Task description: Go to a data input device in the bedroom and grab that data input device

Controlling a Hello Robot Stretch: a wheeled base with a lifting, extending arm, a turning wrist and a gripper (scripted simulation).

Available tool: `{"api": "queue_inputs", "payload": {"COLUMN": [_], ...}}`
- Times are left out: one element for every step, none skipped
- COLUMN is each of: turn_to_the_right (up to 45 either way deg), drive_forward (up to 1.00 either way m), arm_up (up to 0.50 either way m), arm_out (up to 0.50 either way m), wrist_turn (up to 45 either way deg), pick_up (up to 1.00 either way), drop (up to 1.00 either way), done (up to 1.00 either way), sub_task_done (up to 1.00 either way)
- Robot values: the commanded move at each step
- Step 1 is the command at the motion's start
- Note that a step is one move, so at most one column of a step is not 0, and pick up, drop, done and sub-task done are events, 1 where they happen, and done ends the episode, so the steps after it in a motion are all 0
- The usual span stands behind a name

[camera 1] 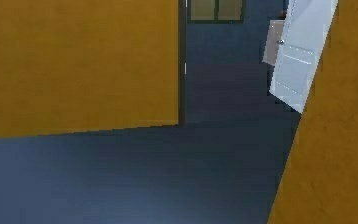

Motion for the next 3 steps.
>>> {"api": "queue_inputs", "payload": {"turn_to_the_right": [0.0, 21.0, 0.0], "drive_forward": [1.0, 0.0, 0.1], "arm_up": [0.0, 0.0, 0.0], "arm_out": [0.0, 0.0, 0.0], "wrist_turn": [0.0, 0.0, 0.0], "pick_up": [0.0, 0.0, 0.0], "drop": [0.0, 0.0, 0.0], "done": [0.0, 0.0, 0.0], "sub_task_done": [0.0, 0.0, 0.0]}}
